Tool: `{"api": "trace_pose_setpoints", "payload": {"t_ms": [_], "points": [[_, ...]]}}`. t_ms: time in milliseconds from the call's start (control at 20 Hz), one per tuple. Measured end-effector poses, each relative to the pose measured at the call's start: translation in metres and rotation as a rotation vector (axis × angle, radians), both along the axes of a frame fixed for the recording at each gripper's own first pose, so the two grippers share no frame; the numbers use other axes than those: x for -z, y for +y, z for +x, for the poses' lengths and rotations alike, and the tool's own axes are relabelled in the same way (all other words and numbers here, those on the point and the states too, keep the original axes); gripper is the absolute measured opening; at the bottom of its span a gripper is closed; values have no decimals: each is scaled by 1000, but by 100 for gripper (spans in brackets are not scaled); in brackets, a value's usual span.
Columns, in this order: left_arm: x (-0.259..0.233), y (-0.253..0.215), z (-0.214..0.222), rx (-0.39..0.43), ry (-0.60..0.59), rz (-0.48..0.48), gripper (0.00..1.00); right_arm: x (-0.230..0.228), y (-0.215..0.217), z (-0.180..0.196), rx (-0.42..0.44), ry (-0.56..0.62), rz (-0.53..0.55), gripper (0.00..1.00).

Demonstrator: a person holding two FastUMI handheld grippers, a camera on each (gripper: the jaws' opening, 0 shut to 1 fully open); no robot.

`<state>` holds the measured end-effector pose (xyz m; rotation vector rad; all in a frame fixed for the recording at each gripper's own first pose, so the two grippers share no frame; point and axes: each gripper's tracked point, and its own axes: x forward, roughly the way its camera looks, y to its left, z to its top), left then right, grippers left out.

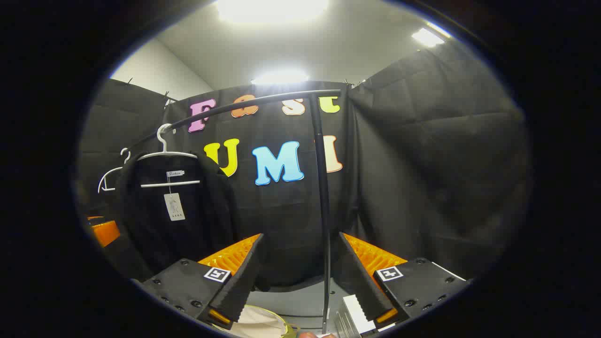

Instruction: Grasp the clothes on the hanger with both hands and then place them into the laundry hamper below.

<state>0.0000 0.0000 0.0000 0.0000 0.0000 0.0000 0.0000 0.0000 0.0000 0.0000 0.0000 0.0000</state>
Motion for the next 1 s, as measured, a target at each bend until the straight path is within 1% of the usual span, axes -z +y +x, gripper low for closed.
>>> {"api": "trace_pose_setpoints", "payload": {"t_ms": [50, 100, 150, 250, 300, 350, 400, 550, 600, 650, 750, 800, 850, 900, 950, 1000], "points": [[0, -1, -1, 1, 3, 7, 92, 0, 2, 0, -4, 2, -2, 97], [1, -2, -3, 2, 5, 14, 92, 0, 4, 0, -10, 3, -1, 92], [0, -3, -4, 3, 5, 18, 92, 1, 7, -1, -18, 5, 0, 97], [-3, -4, -8, 4, 4, 19, 92, 1, 11, -1, -25, 5, -7, 97], [-5, -5, -8, 7, 2, 22, 92, 0, 11, -1, -26, 2, -5, 92], [-8, -5, -9, 8, -2, 30, 92, -1, 14, -1, -30, -1, 2, 92], [-10, -5, -9, 8, -3, 39, 92, -2, 16, 0, -31, -1, 10, 97], [-11, -8, -5, 21, 6, 47, 92, -4, 19, 5, -28, 6, 27, 97], [-10, -7, -3, 23, 11, 40, 92, -3, 21, 5, -33, 12, 28, 92], [-9, -5, -3, 19, 19, 33, 92, -3, 23, 6, -38, 15, 26, 97], [-8, 1, -1, 1, 26, 22, 92, 1, 29, 11, -58, 28, 11, 97], [-6, 5, -1, -15, 33, 19, 92, 4, 32, 15, -73, 38, 3, 92], [-5, 11, 0, -34, 41, 15, 92, 7, 37, 20, -91, 47, -2, 92], [-2, 15, 1, -53, 51, 8, 92, 10, 43, 25, -114, 53, -2, 93], [0, 19, 3, -75, 63, -1, 92, 12, 49, 31, -136, 61, 0, 97], [1, 24, 6, -100, 74, -10, 92, 14, 55, 38, -161, 66, 2, 97]]}}
